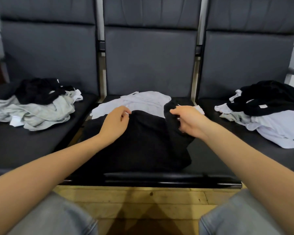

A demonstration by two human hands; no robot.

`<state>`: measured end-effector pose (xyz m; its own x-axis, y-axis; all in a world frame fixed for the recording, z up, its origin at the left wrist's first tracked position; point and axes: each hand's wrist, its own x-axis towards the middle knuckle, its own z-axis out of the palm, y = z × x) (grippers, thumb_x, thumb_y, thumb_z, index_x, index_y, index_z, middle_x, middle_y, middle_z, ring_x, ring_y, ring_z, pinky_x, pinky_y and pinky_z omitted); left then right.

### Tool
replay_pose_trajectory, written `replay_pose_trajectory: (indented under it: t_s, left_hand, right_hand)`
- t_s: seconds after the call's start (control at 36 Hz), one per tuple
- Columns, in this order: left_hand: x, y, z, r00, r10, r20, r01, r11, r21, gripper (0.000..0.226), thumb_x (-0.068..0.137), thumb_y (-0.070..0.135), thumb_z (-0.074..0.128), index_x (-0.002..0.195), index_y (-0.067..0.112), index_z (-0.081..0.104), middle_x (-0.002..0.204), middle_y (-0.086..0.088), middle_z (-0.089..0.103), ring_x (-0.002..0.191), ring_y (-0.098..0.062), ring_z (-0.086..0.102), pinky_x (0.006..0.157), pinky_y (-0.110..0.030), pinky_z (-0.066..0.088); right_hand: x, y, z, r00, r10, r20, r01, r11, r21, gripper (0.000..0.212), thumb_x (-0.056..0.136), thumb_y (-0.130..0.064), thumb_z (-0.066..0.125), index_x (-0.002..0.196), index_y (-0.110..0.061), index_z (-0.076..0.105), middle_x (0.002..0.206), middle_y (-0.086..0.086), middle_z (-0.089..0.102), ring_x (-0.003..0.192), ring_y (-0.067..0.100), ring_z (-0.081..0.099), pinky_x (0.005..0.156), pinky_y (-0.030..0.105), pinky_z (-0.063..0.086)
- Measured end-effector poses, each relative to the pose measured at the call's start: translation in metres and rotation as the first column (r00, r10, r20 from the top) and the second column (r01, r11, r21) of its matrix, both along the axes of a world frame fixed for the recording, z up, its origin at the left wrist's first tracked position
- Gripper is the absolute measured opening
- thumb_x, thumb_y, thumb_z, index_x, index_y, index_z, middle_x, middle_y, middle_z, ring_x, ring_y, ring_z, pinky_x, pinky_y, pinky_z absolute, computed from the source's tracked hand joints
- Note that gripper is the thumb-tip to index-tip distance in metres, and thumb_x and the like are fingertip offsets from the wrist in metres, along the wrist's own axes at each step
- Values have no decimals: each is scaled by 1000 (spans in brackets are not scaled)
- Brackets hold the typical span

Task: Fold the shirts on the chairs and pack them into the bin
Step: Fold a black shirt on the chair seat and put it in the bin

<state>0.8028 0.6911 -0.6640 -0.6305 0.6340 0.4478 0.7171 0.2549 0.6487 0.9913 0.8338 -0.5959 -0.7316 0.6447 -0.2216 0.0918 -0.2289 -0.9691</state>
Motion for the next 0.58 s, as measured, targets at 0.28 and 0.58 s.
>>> replay_pose_trajectory:
  t_s: [0.28, 0.58]
  left_hand:
    - [29, -3, 7, 698, 1, 716, 102, 990, -100, 35, 103, 31, 44, 119, 3, 57, 98, -12, 65, 73, -17, 61, 64, -24, 55]
    - [43, 26, -2, 671, -57, 739, 124, 992, -36, 34, 90, 35, 64, 103, 5, 70, 101, -4, 71, 88, -18, 65, 78, -28, 53]
  right_hand:
    - [-16, -15, -11, 926, 273, 260, -324, 929, 179, 25, 100, -21, 51, 114, -5, 65, 94, 9, 70, 80, 18, 69, 65, 21, 58]
    - [17, 25, -48, 829, -30, 558, -210, 909, 360, 33, 92, -44, 60, 88, -11, 58, 86, 6, 61, 63, 15, 54, 48, 22, 46]
